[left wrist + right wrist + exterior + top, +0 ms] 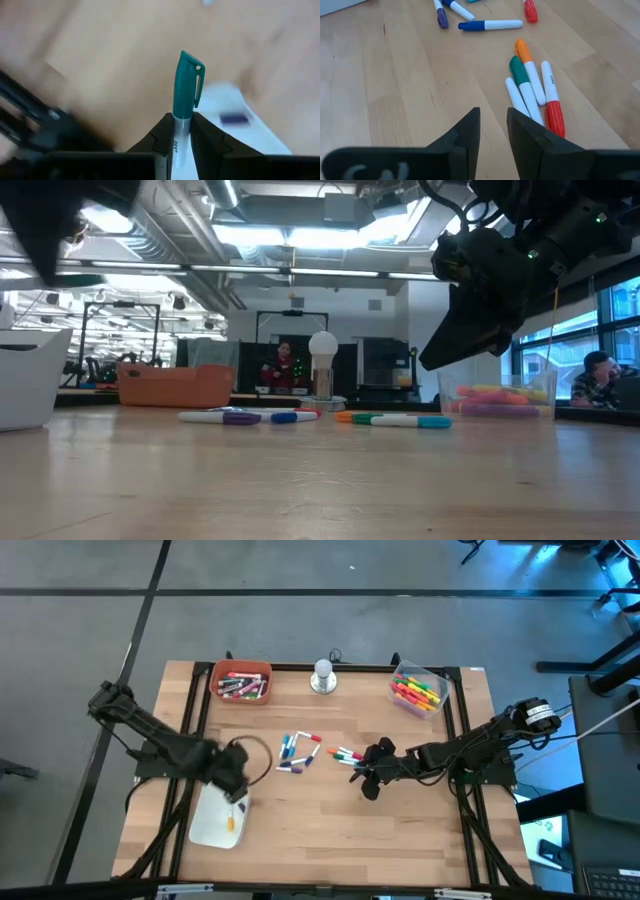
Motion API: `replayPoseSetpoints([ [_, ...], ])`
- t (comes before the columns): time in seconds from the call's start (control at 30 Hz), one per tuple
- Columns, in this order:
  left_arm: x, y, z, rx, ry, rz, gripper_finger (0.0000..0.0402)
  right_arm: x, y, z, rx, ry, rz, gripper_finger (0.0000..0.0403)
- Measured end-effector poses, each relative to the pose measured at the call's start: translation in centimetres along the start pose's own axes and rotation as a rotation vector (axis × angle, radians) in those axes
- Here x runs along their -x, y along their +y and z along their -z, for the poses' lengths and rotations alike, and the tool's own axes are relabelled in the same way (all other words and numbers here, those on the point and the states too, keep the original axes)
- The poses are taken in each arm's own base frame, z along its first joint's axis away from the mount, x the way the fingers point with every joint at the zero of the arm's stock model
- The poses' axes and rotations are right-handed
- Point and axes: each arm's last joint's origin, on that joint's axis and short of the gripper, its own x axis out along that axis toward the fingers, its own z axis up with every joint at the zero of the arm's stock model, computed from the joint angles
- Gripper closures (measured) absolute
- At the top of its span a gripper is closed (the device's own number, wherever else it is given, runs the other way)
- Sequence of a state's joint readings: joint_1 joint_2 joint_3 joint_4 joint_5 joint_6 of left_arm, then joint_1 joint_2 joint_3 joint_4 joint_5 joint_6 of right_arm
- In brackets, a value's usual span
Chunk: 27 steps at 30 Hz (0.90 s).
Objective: Pick & Place Markers
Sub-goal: Put the small green highlighter pen into the white bin, then put the small red highlighter pen into the white bin
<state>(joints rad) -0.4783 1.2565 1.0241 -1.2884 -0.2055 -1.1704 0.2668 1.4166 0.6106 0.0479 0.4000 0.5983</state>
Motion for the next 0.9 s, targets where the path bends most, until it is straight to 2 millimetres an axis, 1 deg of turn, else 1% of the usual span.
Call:
replayPoseSetpoints([
  [0.07, -0.4, -0.5, 1.7, -0.004, 0.041, 0.012, 0.0353, 0.0, 0.0, 0.0, 0.0, 0.0, 0.0, 0.0306],
  [0.17, -2.0, -1.0, 3.9, -0.002, 0.113, -0.01, 0.0341, 0.0, 0.0, 0.0, 0.0, 0.0, 0.0, 0.0306],
  [0.27, -3.2, -1.2, 5.1, 0.041, 0.13, -0.019, 0.0323, 0.0, 0.0, -0.1, -0.002, -0.006, -0.004, 0.0306],
  [0.37, -3.7, -1.4, 5.4, 0.049, 0.134, -0.031, 0.0303, 0.0, 0.1, -0.2, -0.003, -0.018, -0.012, 0.0306],
  [0.47, -3.7, -1.4, 5.3, 0.052, 0.125, -0.03, 0.0282, 0.0, 0.3, -0.4, -0.006, -0.037, -0.025, 0.0306],
  [0.57, -3.6, -1.3, 4.6, 0.033, 0.084, -0.032, 0.0262, 0.0, 0.4, -0.5, 0.003, -0.056, -0.03, 0.0306],
  [0.73, -2.7, -1.4, 2.3, -0.039, -0.114, -0.046, 0.0242, 0.2, 0.6, -1.0, 0.035, -0.15, 0.022, 0.0306],
  [0.9, -1.9, -1.2, -0.3, -0.094, -0.296, -0.105, 0.0242, 0.5, 1.1, -1.2, 0.073, -0.216, 0.054, 0.0306],
])
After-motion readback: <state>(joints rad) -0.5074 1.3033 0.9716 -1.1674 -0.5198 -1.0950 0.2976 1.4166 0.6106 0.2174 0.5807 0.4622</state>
